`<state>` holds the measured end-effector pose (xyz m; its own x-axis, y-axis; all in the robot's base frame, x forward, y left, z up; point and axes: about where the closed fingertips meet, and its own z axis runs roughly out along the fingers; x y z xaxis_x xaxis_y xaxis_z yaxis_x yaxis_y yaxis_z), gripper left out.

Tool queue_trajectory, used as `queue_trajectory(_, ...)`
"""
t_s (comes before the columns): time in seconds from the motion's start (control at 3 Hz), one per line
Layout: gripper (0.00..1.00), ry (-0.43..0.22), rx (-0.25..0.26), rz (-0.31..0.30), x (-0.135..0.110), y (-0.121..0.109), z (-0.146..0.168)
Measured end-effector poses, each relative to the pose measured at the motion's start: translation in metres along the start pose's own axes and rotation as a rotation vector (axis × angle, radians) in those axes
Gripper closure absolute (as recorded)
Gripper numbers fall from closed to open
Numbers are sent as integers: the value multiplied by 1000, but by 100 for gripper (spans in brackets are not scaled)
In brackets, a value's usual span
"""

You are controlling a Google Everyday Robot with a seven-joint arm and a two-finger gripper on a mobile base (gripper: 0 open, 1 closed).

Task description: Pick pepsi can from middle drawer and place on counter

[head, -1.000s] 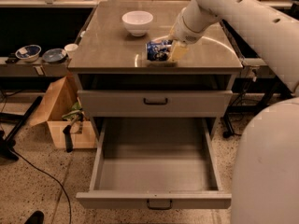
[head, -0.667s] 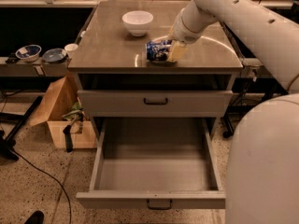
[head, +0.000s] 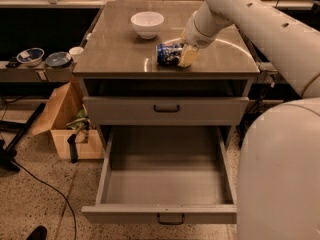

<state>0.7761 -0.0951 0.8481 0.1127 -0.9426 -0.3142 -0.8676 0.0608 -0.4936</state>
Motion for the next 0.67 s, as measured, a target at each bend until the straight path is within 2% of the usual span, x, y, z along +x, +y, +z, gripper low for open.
queue_trajectory(0.33,100,5,-1,4,2,-4,3)
queue_trajectory(0.67,82,9,0,8,3,-7,3)
